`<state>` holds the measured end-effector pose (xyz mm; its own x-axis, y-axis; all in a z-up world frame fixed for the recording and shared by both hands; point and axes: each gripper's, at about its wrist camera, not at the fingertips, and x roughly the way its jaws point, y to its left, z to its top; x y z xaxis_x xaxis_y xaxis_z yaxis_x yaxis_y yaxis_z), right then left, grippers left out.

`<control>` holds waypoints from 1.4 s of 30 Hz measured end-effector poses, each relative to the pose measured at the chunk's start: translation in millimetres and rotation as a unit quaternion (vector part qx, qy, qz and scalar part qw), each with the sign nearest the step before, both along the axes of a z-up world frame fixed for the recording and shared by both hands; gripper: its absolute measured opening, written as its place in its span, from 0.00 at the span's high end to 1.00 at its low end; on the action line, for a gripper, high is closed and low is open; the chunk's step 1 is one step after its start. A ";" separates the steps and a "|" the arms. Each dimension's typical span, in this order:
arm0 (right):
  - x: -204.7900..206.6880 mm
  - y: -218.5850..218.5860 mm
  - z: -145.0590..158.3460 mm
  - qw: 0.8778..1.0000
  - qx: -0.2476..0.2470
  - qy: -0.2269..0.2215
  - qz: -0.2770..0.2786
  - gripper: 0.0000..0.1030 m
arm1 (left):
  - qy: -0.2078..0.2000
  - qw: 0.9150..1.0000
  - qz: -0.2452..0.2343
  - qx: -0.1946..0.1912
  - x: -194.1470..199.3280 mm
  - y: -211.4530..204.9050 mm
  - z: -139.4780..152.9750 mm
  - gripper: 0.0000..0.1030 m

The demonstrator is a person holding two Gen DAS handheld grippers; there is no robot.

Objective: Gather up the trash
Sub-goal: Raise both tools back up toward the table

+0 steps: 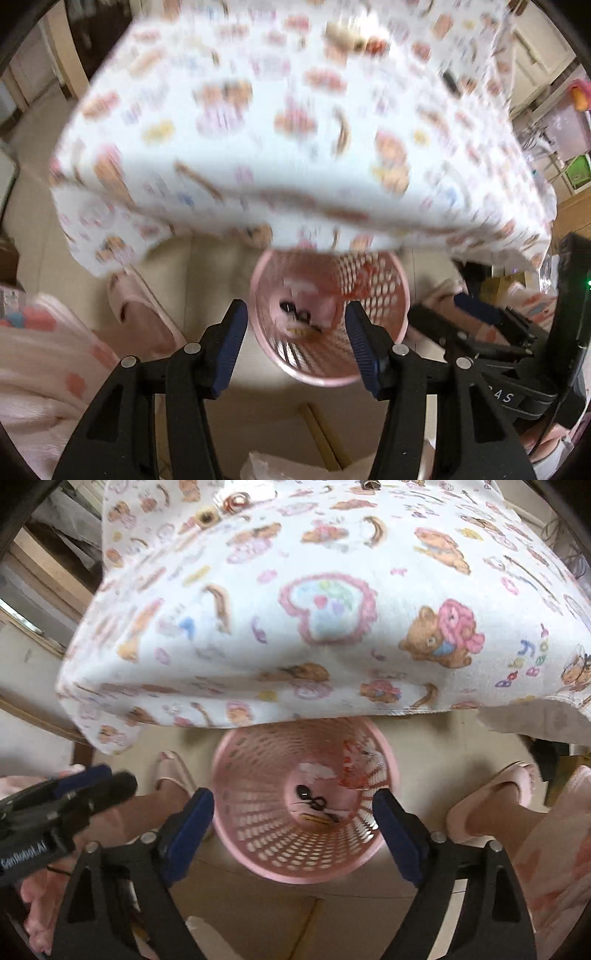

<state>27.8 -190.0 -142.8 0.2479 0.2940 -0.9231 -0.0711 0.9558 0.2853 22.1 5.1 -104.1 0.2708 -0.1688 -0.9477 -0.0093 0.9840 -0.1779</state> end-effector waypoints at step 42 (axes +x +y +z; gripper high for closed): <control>-26.5 -5.6 158.4 0.939 -0.057 -0.339 0.021 0.13 | -0.305 0.948 0.077 0.056 -26.6 21.3 107.1 0.13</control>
